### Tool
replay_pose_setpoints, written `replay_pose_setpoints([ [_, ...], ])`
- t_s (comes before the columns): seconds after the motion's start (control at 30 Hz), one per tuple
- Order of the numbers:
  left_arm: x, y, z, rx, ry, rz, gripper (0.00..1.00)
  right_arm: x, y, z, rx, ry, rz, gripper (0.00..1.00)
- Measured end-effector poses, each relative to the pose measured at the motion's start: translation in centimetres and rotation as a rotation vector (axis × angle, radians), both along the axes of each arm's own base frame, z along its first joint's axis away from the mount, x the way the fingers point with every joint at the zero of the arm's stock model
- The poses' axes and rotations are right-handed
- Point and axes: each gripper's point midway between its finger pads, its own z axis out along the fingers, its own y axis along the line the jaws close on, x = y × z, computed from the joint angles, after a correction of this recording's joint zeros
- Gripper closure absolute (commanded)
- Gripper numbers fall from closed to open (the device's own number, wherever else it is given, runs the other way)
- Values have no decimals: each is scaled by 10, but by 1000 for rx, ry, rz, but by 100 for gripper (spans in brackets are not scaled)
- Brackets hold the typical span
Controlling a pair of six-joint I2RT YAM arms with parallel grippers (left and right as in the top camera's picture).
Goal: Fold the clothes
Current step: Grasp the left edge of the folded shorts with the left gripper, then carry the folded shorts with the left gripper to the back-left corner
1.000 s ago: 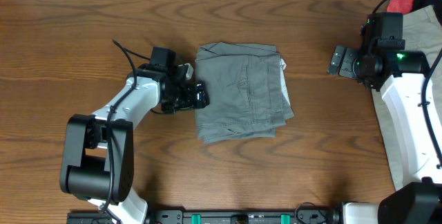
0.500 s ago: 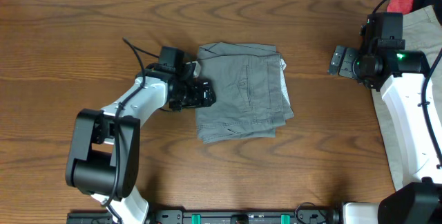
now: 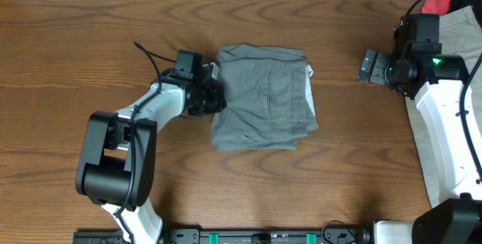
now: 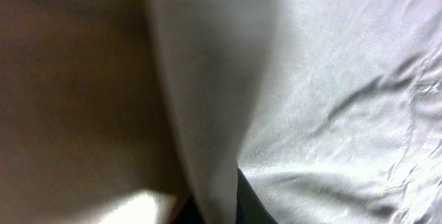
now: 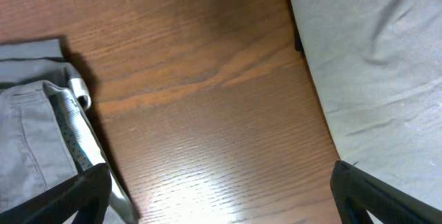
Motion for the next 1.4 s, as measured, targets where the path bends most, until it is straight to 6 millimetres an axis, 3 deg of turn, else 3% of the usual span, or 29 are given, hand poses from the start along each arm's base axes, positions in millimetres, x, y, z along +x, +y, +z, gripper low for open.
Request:
replay_pose_setpoints([
  [0.1,18,10,5,-18,-49,54,94,0,0,0,0,0,0,1],
  [0.23,48,45,12,-28,-104,211,94,0,0,0,0,0,0,1],
  [0.33,69,91,14,-1,-124,400,94,0,0,0,0,0,0,1],
  [0.5,87,197,17,57,-159,759,94,0,0,0,0,0,0,1],
  [0.63,78,277,19,66,-159,1013,94,0,0,0,0,0,0,1],
  [0.73,59,328,17,34,-116,1220,94,0,0,0,0,0,0,1],
  [0.87,34,370,14,-24,-61,1402,94,0,0,0,0,0,0,1],
  [0.97,25,380,12,-59,-31,1456,94,0,0,0,0,0,0,1],
  [1.1,30,371,12,-82,-23,1448,94,0,0,0,0,0,0,1],
  [1.4,84,343,21,-136,-194,1331,94,0,0,0,0,0,0,1],
])
